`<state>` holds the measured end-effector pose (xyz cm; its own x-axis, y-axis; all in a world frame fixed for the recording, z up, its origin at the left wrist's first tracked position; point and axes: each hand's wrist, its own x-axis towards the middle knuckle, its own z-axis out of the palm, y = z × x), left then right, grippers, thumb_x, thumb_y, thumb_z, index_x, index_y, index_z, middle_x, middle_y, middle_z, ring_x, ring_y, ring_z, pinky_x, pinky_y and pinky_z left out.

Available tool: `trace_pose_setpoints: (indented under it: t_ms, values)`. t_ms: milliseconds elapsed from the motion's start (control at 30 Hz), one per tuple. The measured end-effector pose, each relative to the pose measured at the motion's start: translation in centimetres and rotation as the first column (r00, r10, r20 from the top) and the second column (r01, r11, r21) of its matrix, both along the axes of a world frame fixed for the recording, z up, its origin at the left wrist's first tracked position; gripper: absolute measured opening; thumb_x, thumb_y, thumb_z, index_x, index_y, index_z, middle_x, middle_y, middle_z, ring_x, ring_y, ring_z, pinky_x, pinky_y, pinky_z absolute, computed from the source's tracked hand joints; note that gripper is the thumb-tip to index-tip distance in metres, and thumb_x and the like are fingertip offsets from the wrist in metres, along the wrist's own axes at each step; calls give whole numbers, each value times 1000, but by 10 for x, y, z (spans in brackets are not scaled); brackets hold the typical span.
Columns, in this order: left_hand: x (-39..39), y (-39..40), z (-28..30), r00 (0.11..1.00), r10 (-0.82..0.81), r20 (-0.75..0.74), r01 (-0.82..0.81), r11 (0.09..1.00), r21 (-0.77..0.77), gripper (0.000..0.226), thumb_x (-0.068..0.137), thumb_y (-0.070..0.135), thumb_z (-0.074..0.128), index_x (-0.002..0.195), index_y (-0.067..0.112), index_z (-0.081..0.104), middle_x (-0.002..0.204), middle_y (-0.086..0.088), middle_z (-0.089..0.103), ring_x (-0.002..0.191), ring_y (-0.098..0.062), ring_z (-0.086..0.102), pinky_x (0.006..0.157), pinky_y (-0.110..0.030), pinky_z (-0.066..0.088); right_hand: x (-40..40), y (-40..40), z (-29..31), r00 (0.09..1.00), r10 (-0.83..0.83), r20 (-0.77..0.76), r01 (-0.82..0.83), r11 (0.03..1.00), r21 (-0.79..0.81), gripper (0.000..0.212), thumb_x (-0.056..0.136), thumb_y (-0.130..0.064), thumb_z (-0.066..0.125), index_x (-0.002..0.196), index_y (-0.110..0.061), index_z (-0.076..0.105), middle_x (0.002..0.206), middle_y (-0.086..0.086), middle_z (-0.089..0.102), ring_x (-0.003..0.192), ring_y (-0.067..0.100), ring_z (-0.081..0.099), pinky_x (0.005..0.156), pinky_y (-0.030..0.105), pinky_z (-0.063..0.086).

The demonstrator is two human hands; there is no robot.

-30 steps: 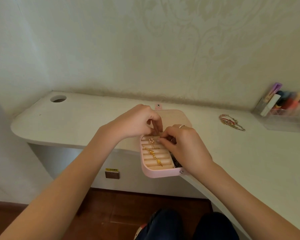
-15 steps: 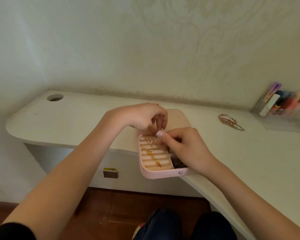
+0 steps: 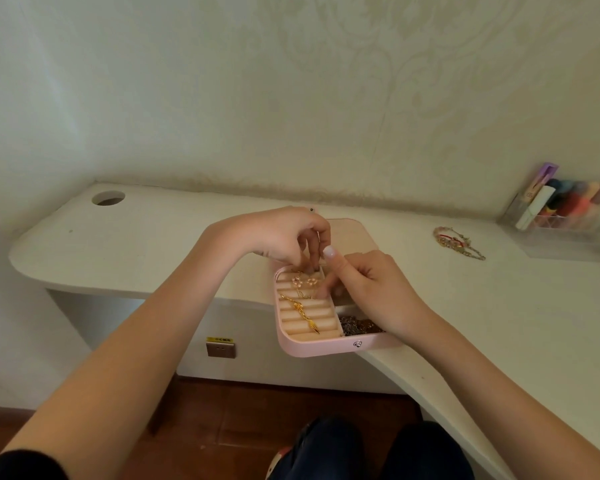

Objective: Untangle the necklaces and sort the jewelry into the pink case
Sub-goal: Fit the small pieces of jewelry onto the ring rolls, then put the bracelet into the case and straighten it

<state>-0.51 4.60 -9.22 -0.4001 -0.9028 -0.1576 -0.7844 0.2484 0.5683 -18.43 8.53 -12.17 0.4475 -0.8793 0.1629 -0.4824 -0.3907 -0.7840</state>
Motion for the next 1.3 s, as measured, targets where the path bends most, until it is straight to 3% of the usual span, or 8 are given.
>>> trace_pose_setpoints:
  t_ms: [133, 600, 767, 867, 933, 1033, 1167, 1300]
  values:
    - [1, 1, 2, 997, -17, -69, 19, 999, 30, 31, 70, -5, 65, 80, 23, 57, 71, 10, 70, 68, -9, 58, 62, -26, 41, -5, -4, 6, 996, -21, 92, 20, 1000, 10, 62, 97, -44, 39, 56, -11, 72, 58, 1, 69, 57, -1, 58, 65, 8, 40]
    - [21, 4, -8, 962, 74, -264, -75, 997, 7, 28, 71, -6, 72, 80, 19, 64, 73, 10, 72, 70, -13, 53, 68, -26, 44, -55, -53, 12, 911, -305, 279, 309, 950, 30, 60, 100, -39, 37, 60, -11, 71, 53, 4, 59, 44, 7, 45, 45, 13, 34]
    - [17, 9, -17, 933, 101, -345, -110, 994, -5, 19, 74, 12, 78, 85, 22, 66, 85, 4, 67, 70, -5, 58, 67, -18, 46, -101, -80, 10, 791, -519, 325, 560, 828, -39, 55, 100, -40, 36, 68, -10, 71, 62, 6, 62, 51, 8, 51, 53, 18, 39]
    - [15, 10, -20, 946, 98, -309, -111, 994, -25, 21, 73, 8, 78, 86, 20, 67, 88, 5, 66, 65, -3, 55, 64, -18, 45, -137, -92, -11, 712, -675, 191, 702, 677, -223, 36, 97, -29, 41, 88, -11, 72, 89, 11, 68, 84, 25, 61, 74, 31, 41]
    - [14, 10, -19, 951, 98, -294, -109, 994, -22, 20, 73, 7, 77, 87, 17, 67, 88, 4, 65, 61, 0, 54, 62, -16, 45, -156, -97, -29, 708, -705, 36, 681, 669, -298, 27, 95, -22, 48, 103, -10, 70, 104, 14, 68, 97, 31, 58, 82, 34, 42]
    - [14, 9, -18, 951, 100, -292, -108, 994, -14, 19, 71, 20, 80, 86, 20, 68, 88, 5, 67, 64, 0, 57, 61, -14, 44, -163, -101, -42, 699, -698, -159, 639, 709, -298, 25, 92, -26, 55, 111, -19, 70, 102, 11, 68, 96, 34, 58, 85, 41, 48]
    - [12, 11, -22, 905, 190, -380, -234, 970, -72, 15, 76, 26, 76, 85, 17, 68, 88, -1, 68, 75, -11, 59, 70, -24, 46, -159, -104, -41, 685, -704, -187, 622, 699, -354, 19, 89, -21, 62, 101, -12, 73, 96, 12, 70, 90, 32, 60, 77, 37, 48]
    - [6, 14, -43, 838, 419, -350, -525, 793, -309, 28, 86, 24, 64, 113, 16, 59, 119, -3, 60, 113, -20, 53, 96, -34, 40, -158, -108, -43, 682, -707, -186, 608, 690, -393, 13, 89, -13, 59, 90, -4, 68, 92, 16, 64, 84, 32, 57, 71, 40, 48]
